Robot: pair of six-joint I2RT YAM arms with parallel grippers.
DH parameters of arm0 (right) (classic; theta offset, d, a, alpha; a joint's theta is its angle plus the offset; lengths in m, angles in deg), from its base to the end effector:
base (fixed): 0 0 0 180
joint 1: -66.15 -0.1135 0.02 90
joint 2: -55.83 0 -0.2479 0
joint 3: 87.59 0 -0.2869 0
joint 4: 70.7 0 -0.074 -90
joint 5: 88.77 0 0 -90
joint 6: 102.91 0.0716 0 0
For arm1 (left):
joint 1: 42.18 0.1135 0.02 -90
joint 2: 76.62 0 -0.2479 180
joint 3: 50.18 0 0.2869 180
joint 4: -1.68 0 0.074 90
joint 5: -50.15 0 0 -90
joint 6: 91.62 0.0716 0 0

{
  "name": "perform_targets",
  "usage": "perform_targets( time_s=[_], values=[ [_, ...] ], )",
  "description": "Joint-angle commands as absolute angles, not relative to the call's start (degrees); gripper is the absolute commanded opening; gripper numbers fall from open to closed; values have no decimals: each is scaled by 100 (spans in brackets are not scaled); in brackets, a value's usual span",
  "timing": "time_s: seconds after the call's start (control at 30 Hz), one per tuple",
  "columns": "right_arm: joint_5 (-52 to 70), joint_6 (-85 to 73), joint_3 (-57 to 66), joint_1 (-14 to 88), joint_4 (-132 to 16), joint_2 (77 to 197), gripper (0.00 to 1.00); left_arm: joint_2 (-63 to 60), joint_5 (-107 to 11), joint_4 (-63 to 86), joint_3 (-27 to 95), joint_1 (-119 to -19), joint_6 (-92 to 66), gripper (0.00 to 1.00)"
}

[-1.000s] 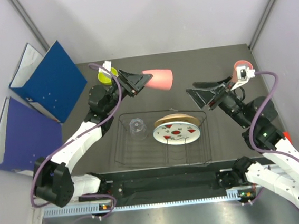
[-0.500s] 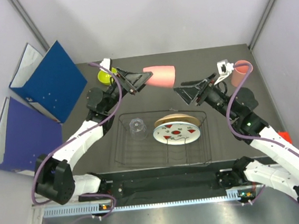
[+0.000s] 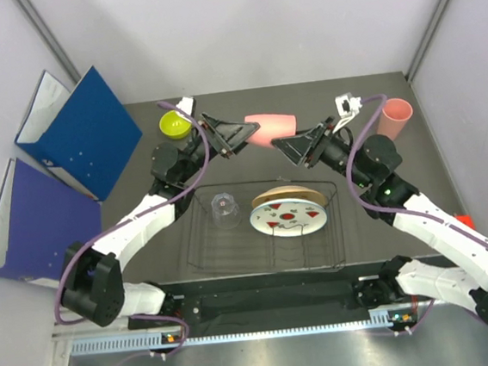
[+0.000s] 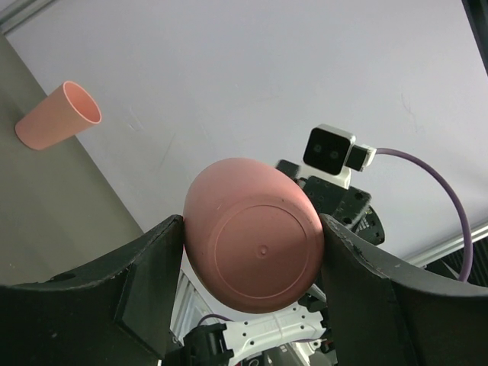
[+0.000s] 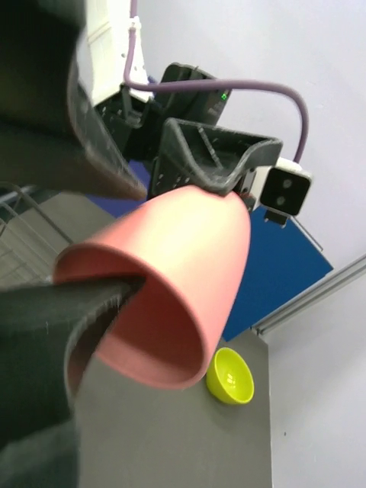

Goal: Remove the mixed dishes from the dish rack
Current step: Place the cup at the center of the board.

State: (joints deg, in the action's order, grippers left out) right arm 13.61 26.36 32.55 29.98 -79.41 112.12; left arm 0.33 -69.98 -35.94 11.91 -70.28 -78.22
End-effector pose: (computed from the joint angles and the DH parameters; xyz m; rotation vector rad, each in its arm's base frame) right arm 0.2407 0.1950 0.3682 -0.1573 1.4683 1.2368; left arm 0.3065 -0.2044 0.3340 -0.0569 1.4737 -1.8526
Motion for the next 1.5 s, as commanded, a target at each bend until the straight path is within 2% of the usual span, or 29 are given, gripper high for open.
perform_targets(
  time_s=[0.0,0.13,0.2,0.23,0.27,0.33,0.37,0.4,0.47,0.63,0.7,0.77,0.83,0.9,1.07,1.23,1.47],
  values=[
    [1433,2647,2980,2897,-8333,11155,36,64,-7061,-3995,1269,-7066,-7826,0],
    [1231,2550,2902,2897,-8008,11041,21,29,-7035,-3846,1382,-7057,-7642,0],
    [1011,2480,2840,2897,-7745,10936,9,20,-7078,-3478,1532,-7022,-7318,12],
    [906,2436,2814,2897,-7657,10892,0,20,-7113,-3311,1707,-6987,-7195,20],
    [810,2392,2735,2906,-7430,10848,0,28,-7131,-3083,1787,-6952,-7028,35],
    [608,2252,2595,2906,-7209,10733,0,55,-7245,-3037,1962,-6803,-6991,53],
    [528,2181,2541,2906,-6999,10646,0,90,-7272,-3011,2007,-6733,-7043,67],
    [440,2129,2480,2906,-6884,10602,0,99,-7263,-2915,2051,-6601,-7061,87],
    [-42,1874,2173,2923,-6385,10531,0,64,-7141,-2652,2113,-6443,-7079,98],
    [-1797,1154,534,3177,-4811,10881,0,-322,-6553,-1581,1806,-6055,-6713,99],
    [-2274,1143,-145,3414,-3880,11458,0,-603,-6097,-949,1796,-6055,-6404,99],
    [-2198,1380,-1427,4265,-2620,12449,0,-762,-5902,-279,1796,-6055,-6114,99],
    [-2162,1722,-2445,4976,-2016,13094,0,-859,-5699,98,1753,-6055,-6025,99],
    [-2162,2021,-2958,5242,-1418,13877,0,-885,-5672,206,1700,-6055,-6024,99],
    [-2004,2892,-5498,5884,84,15660,0,-1008,-5637,618,1419,-6055,-5937,98],
    [-1231,3270,-5747,6884,218,16111,0,-974,-5760,751,1076,-6081,-5980,98],
    [-1916,2585,-5115,7317,272,15928,0,-1009,-5997,795,900,-6108,-5849,97]
  ],
)
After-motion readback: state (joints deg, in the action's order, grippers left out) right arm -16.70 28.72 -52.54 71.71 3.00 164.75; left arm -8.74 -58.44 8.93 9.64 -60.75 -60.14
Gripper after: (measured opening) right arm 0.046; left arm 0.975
